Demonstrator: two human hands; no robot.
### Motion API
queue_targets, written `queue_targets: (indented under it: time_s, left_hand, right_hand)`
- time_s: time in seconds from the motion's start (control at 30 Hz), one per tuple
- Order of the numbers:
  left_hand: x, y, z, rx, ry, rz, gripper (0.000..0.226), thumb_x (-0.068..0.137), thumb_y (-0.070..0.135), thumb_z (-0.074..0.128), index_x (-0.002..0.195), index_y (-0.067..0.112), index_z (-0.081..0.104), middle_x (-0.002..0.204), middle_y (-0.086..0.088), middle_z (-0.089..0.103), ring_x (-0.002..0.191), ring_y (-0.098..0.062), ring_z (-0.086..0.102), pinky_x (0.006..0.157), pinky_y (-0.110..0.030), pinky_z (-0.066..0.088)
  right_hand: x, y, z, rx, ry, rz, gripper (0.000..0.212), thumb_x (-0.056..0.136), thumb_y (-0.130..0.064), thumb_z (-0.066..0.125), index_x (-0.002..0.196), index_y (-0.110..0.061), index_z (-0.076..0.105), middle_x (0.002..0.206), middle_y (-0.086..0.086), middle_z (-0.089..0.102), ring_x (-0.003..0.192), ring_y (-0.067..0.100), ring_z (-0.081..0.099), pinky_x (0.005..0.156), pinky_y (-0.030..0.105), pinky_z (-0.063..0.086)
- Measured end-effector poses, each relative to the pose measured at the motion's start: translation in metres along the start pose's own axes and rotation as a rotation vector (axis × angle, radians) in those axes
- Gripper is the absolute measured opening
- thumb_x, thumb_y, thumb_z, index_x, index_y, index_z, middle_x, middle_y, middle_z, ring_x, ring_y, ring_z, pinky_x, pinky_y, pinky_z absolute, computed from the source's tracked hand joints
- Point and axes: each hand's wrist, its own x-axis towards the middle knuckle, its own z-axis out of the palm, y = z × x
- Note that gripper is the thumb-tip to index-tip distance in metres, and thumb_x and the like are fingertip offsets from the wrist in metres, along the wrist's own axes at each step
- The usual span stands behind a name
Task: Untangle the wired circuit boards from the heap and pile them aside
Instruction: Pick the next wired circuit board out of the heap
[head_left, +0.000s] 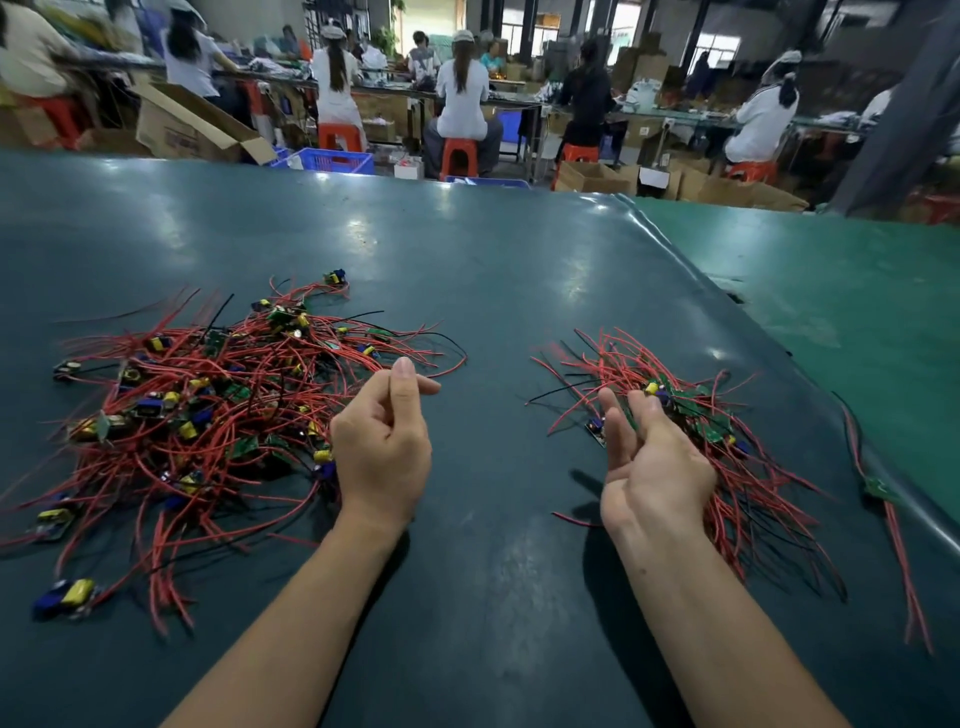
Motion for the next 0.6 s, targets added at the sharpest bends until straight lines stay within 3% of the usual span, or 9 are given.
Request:
queue_targets:
  time_s: [0.1, 0.2, 0.3, 0.43, 0.5, 0.6]
  left_hand:
    - [-0.001, 0.001, -0.003, 0.322, -0.004, 0.166, 0.034, 0.096, 0.037, 0.048, 0.075, 0.017, 0.067, 0.054, 0.009, 0.052, 0.054, -0.023, 0.054, 0.052, -0.030, 0.039]
    - [0.000, 0.000, -0.006, 0.745, 0.015, 0.274, 0.018, 0.088, 0.033, 0.061, 0.087, 0.018, 0.069, 0.081, 0.000, 0.065, 0.085, -0.030, 0.054, 0.071, -0.036, 0.040]
    - [0.010, -0.006, -0.017, 1.026, -0.030, 0.104, 0.030, 0.082, 0.032, 0.068, 0.106, 0.014, 0.066, 0.109, -0.015, 0.060, 0.106, -0.037, 0.046, 0.086, -0.045, 0.035]
    - [0.013, -0.011, -0.026, 1.337, -0.214, -0.038, 0.034, 0.089, 0.040, 0.056, 0.112, 0.017, 0.066, 0.117, -0.012, 0.060, 0.112, -0.033, 0.048, 0.091, -0.041, 0.035]
    - [0.014, -0.010, -0.026, 1.356, -0.254, -0.027, 0.028, 0.092, 0.038, 0.054, 0.109, 0.020, 0.068, 0.113, -0.008, 0.062, 0.108, -0.031, 0.053, 0.089, -0.039, 0.036]
    - [0.019, -0.010, -0.028, 1.302, -0.265, -0.035, 0.021, 0.092, 0.027, 0.055, 0.107, 0.021, 0.068, 0.105, -0.007, 0.066, 0.100, -0.030, 0.060, 0.084, -0.038, 0.038]
  right_hand:
    - [-0.001, 0.002, 0.002, -0.097, -0.073, -0.001, 0.007, 0.097, -0.006, 0.058, 0.095, -0.001, 0.063, 0.094, 0.010, 0.073, 0.062, 0.018, 0.073, 0.045, 0.017, 0.050]
    - [-0.005, 0.006, 0.001, -0.263, -0.204, -0.008, 0.012, 0.098, -0.009, 0.057, 0.089, -0.006, 0.065, 0.075, 0.005, 0.075, 0.054, 0.015, 0.069, 0.039, 0.018, 0.046]
    - [-0.007, 0.011, 0.000, -0.405, -0.278, -0.030, 0.014, 0.097, -0.011, 0.058, 0.085, -0.008, 0.066, 0.069, 0.005, 0.073, 0.049, 0.014, 0.066, 0.037, 0.018, 0.043]
    - [-0.003, 0.014, 0.000, -0.503, -0.295, -0.028, 0.008, 0.097, -0.009, 0.057, 0.092, -0.009, 0.063, 0.082, 0.007, 0.073, 0.056, 0.018, 0.069, 0.039, 0.020, 0.046]
    - [-0.003, 0.015, 0.000, -0.551, -0.312, -0.002, 0.007, 0.097, -0.008, 0.057, 0.096, -0.008, 0.063, 0.086, 0.008, 0.072, 0.056, 0.018, 0.069, 0.040, 0.021, 0.047]
    - [-0.005, 0.016, -0.001, -0.622, -0.371, -0.016, 0.011, 0.098, -0.008, 0.054, 0.094, -0.008, 0.065, 0.077, 0.004, 0.071, 0.053, 0.016, 0.067, 0.040, 0.021, 0.046]
